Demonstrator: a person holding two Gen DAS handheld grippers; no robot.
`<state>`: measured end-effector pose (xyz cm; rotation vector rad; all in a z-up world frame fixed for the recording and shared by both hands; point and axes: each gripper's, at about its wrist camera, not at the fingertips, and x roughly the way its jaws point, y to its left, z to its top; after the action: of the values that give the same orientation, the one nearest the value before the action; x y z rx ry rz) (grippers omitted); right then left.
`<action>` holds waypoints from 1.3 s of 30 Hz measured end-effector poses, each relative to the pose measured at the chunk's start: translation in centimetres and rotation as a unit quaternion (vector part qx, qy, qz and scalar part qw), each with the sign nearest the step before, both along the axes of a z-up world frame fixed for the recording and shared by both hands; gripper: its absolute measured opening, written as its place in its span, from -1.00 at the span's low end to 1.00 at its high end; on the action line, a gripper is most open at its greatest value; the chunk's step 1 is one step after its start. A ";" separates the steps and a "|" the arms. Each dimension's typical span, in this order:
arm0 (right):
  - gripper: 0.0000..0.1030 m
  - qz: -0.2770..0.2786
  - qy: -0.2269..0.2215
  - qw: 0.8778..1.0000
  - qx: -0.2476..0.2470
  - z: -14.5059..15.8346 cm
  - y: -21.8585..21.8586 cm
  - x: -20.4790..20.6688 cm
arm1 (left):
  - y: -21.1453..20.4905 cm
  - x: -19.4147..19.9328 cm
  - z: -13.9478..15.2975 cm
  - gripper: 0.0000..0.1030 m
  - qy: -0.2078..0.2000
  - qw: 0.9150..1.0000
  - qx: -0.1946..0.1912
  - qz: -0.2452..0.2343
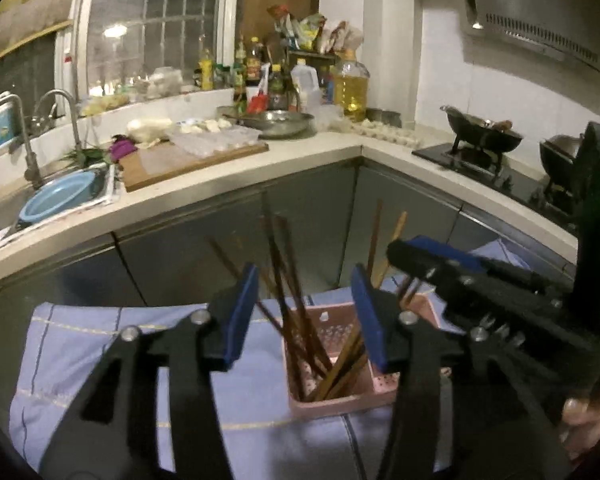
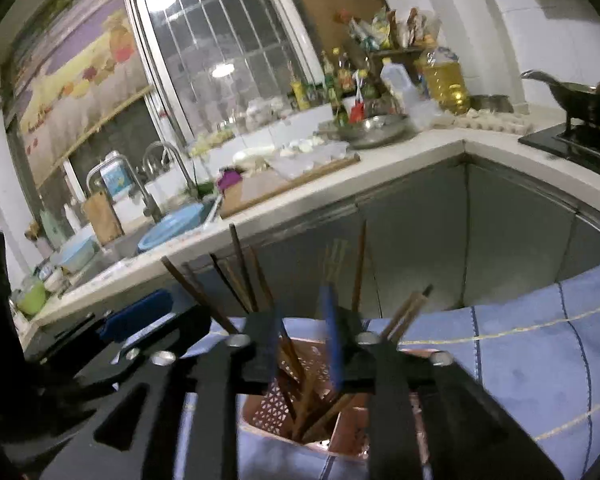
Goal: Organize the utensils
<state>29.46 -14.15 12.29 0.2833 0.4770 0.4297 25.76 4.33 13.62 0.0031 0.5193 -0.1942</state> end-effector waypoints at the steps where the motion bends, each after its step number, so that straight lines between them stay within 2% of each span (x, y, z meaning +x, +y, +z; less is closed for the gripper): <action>1: -0.08 -0.005 -0.013 1.000 0.005 0.5 -0.4 -1.3 | 0.4 -1.2 0.4 -0.07 -0.006 1.000 -0.005 0.004; 3: 0.18 -0.010 -0.032 0.999 0.011 1.1 -0.9 -3.8 | 1.2 -3.2 1.1 0.09 -0.018 1.000 -0.021 0.008; 5: 0.27 -0.011 -0.040 0.999 0.018 0.9 -1.6 -6.6 | 2.0 -5.9 1.4 0.37 -0.030 0.999 -0.039 0.015; 6: 0.33 -0.012 -0.041 0.999 0.024 0.6 -1.9 -8.1 | 2.3 -7.2 1.2 0.40 -0.033 0.998 -0.045 0.016; 8: 0.43 -0.014 -0.036 0.998 0.040 -0.9 -2.7 -11.5 | 2.7 -10.0 0.5 0.57 -0.036 0.998 -0.046 0.027; 11: 0.53 -0.020 -0.019 0.998 0.050 -4.0 -3.1 -16.4 | 2.6 -13.9 -1.8 0.70 -0.027 0.998 -0.032 0.047; 14: 0.61 -0.035 0.008 0.998 0.046 -7.4 -3.2 -20.8 | 2.2 -17.0 -4.4 0.75 0.001 0.998 -0.011 0.059; 16: 0.62 -0.036 0.032 0.998 0.048 -9.2 -3.1 -22.8 | 2.2 -18.6 -5.8 0.76 0.023 0.998 -0.013 0.065; 20: 0.63 -0.045 0.060 0.996 0.045 -10.7 -3.7 -25.4 | 2.1 -21.8 -7.5 0.85 0.039 0.996 0.003 0.086; 26: 0.65 -0.081 0.057 0.993 0.070 -10.0 -5.2 -28.4 | 2.4 -25.0 -7.1 0.88 0.020 0.991 0.019 0.129; 31: 0.82 -0.092 0.040 0.992 0.073 -9.5 -5.2 -30.4 | 1.9 -26.7 -7.0 0.88 0.021 0.985 0.054 0.165; 39: 0.83 -0.069 0.025 0.995 0.069 -8.4 -4.3 -31.5 | 1.6 -28.1 -6.6 0.88 0.022 0.985 0.058 0.163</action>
<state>-2.05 -18.48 3.86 0.4577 0.4740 0.3216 -2.36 5.91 6.97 0.0279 0.5667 0.1566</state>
